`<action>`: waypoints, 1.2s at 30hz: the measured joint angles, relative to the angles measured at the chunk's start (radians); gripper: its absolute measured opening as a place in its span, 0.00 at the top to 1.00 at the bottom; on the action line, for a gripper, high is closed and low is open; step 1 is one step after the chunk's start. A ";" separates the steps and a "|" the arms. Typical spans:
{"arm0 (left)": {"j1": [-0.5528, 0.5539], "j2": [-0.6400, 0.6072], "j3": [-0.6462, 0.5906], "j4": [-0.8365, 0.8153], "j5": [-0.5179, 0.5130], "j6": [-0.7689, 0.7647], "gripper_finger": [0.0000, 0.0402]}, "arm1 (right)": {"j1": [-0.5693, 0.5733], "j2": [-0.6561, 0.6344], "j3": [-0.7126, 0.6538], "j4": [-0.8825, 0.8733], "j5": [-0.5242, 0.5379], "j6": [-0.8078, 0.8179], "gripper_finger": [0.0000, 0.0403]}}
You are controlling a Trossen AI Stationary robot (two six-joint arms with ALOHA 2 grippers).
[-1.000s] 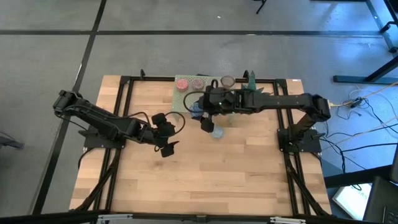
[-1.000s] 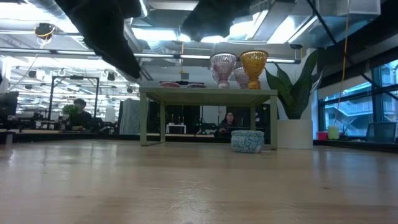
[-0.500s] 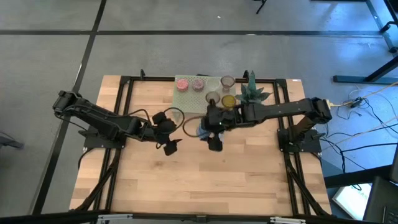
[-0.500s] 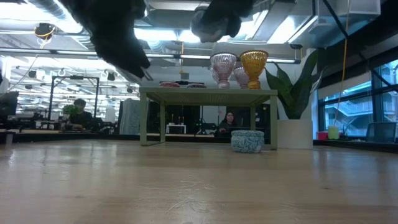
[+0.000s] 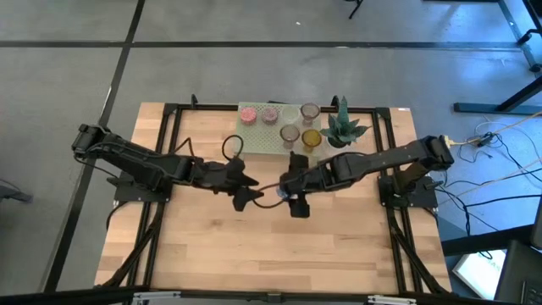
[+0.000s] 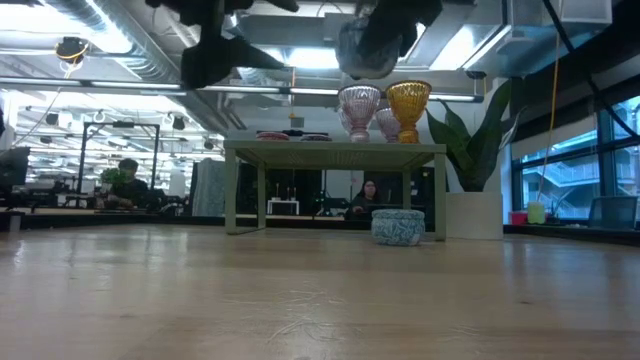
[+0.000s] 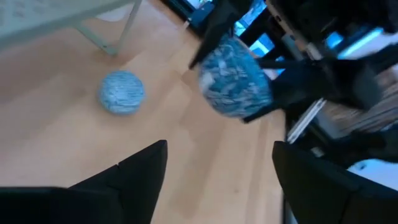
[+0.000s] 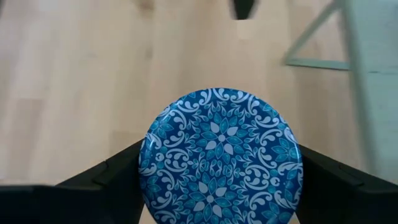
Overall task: Pick & Place candle stick holders
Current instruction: Align the blue scented candle with the purple scented candle on the shelf
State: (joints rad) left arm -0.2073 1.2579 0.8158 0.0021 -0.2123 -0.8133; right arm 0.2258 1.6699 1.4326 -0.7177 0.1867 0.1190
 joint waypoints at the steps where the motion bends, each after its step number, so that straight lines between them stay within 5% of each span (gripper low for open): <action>1: 0.000 0.000 0.000 0.003 0.003 -0.028 0.30 | 0.006 0.000 0.000 -0.001 0.028 -0.008 0.23; 6: 0.000 0.033 0.000 0.021 -0.009 -0.142 0.35 | 0.022 0.000 0.000 0.047 0.133 -0.073 0.23; 15: 0.018 0.123 0.000 0.274 0.011 -0.157 0.36 | 0.022 0.012 0.000 0.116 0.136 -0.150 0.23; 29: 0.089 0.132 0.000 0.295 0.082 -0.115 0.37 | 0.022 0.012 0.000 0.119 0.135 -0.154 0.23; 36: 0.093 0.132 0.000 0.295 0.103 -0.102 0.47 | 0.013 0.013 0.000 0.120 0.135 -0.158 0.23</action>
State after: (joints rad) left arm -0.1147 1.3899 0.8154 0.2970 -0.1096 -0.9155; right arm 0.2391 1.6825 1.4330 -0.5974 0.3214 -0.0386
